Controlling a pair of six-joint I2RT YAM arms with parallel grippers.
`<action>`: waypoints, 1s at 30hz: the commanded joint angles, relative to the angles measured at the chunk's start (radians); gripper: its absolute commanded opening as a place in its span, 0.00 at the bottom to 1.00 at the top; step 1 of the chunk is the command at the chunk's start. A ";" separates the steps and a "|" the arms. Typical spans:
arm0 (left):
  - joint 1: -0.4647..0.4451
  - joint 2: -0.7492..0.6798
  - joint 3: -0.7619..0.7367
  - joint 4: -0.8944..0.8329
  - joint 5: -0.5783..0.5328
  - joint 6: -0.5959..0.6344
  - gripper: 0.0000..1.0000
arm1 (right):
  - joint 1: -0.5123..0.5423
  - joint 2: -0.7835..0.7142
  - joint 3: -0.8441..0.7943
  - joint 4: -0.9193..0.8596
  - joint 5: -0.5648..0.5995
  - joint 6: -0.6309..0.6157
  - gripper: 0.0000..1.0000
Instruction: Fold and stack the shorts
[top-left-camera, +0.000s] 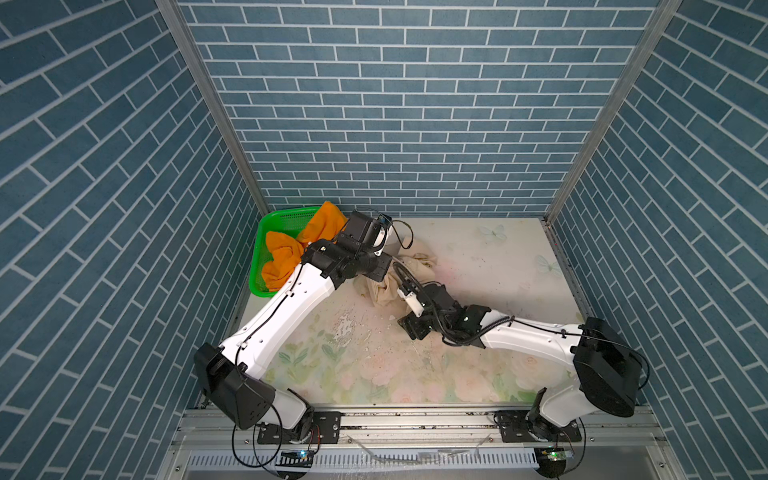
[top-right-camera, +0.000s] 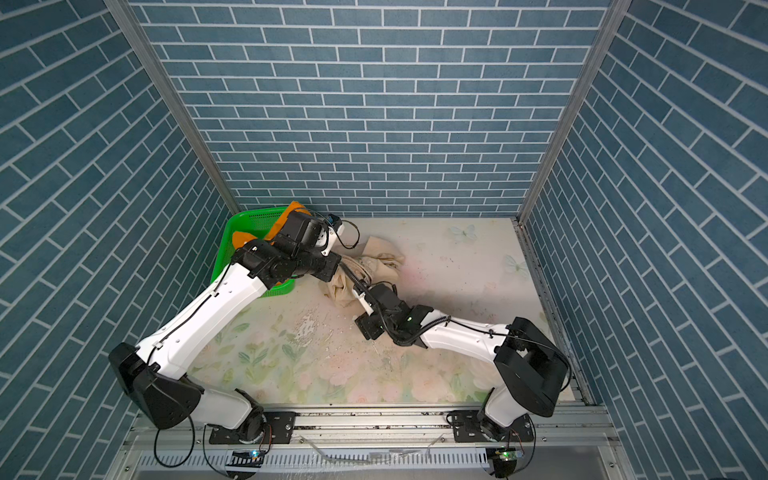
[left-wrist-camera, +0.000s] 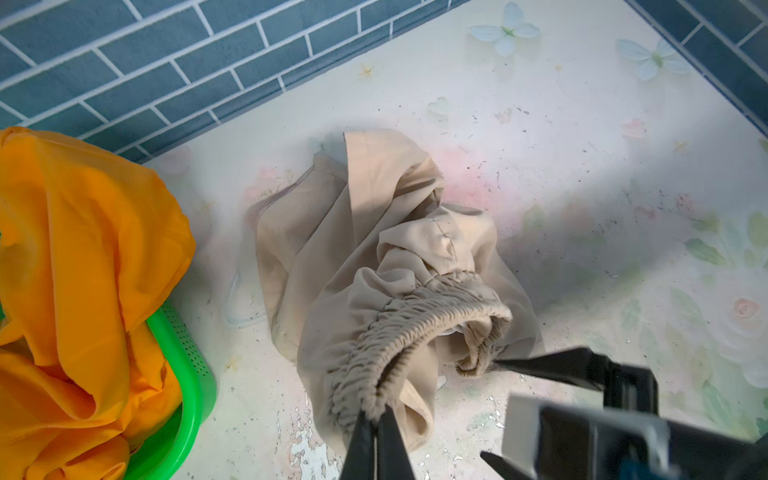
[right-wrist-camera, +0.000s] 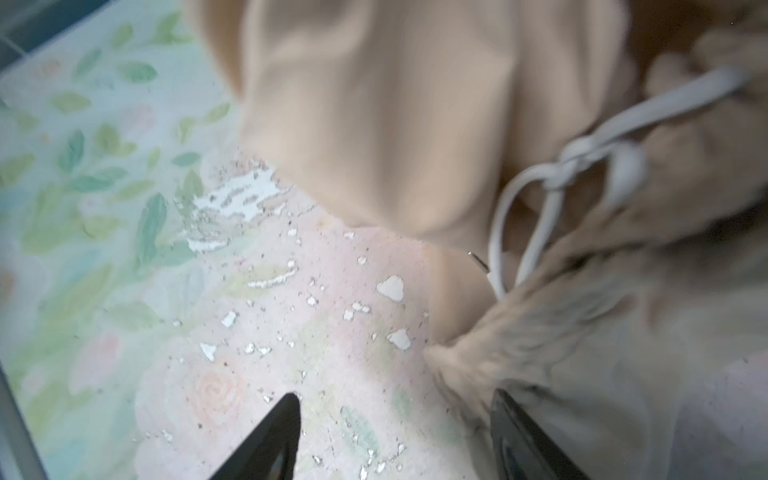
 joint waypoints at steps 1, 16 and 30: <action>0.027 0.035 0.050 -0.025 -0.016 -0.019 0.00 | 0.070 0.033 -0.039 0.075 0.301 -0.138 0.73; 0.063 0.027 0.059 -0.051 0.010 -0.014 0.00 | 0.053 0.182 -0.032 0.202 0.460 -0.233 0.53; 0.167 0.035 0.323 -0.259 -0.028 0.135 0.00 | -0.310 -0.421 0.064 -0.207 -0.101 -0.105 0.00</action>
